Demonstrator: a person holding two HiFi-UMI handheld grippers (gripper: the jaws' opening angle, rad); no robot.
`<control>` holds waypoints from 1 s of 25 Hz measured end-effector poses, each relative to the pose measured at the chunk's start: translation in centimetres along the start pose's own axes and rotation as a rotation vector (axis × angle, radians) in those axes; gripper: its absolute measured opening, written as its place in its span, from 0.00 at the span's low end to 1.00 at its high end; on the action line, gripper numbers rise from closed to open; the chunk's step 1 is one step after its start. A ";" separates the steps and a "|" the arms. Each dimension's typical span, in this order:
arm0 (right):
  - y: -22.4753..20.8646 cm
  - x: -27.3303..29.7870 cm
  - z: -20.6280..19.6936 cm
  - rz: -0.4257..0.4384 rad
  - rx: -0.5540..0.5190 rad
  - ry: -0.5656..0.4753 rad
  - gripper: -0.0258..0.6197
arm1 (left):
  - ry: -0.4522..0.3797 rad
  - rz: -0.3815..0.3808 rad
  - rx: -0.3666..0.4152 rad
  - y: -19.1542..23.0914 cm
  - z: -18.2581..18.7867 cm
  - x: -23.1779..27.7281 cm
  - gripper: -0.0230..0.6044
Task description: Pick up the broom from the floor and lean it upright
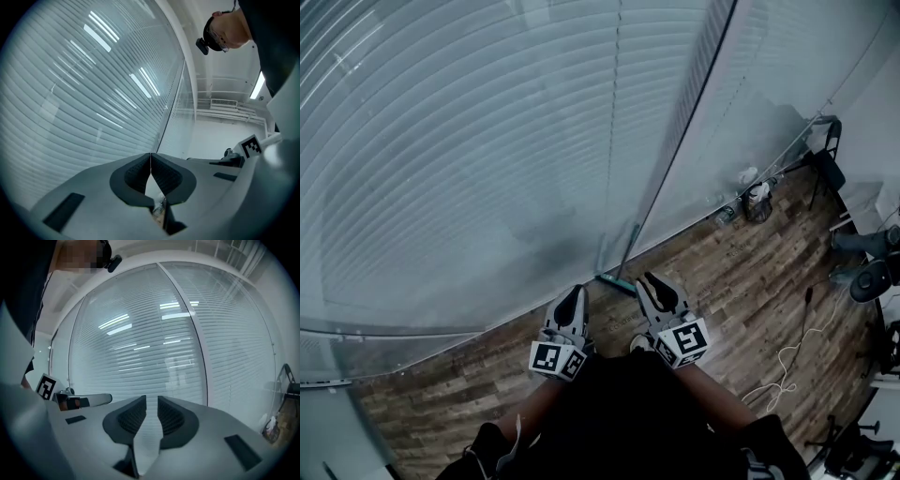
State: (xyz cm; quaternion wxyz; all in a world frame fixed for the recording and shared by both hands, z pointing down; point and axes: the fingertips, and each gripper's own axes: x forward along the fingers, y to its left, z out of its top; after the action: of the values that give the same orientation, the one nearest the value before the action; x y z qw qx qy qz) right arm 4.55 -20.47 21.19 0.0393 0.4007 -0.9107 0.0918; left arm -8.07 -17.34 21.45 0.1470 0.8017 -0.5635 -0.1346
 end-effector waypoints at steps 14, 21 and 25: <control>-1.7 -2.0 5.2 -0.054 -0.140 -0.155 0.08 | -0.071 -0.092 0.129 -4.2 2.5 3.4 0.07; -2.7 -2.1 5.5 -0.013 -0.104 -0.206 0.08 | -0.094 -0.109 0.197 -5.9 3.1 4.2 0.07; -3.2 -1.6 5.7 -0.022 -0.109 -0.185 0.07 | -0.100 -0.087 0.206 -5.5 3.3 4.2 0.07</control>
State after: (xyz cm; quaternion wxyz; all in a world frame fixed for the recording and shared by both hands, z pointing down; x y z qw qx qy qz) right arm 7.95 -22.56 15.81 -0.0222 0.4147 -0.9097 0.0043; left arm -3.22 -19.82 16.08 0.0296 0.8286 -0.5455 -0.1221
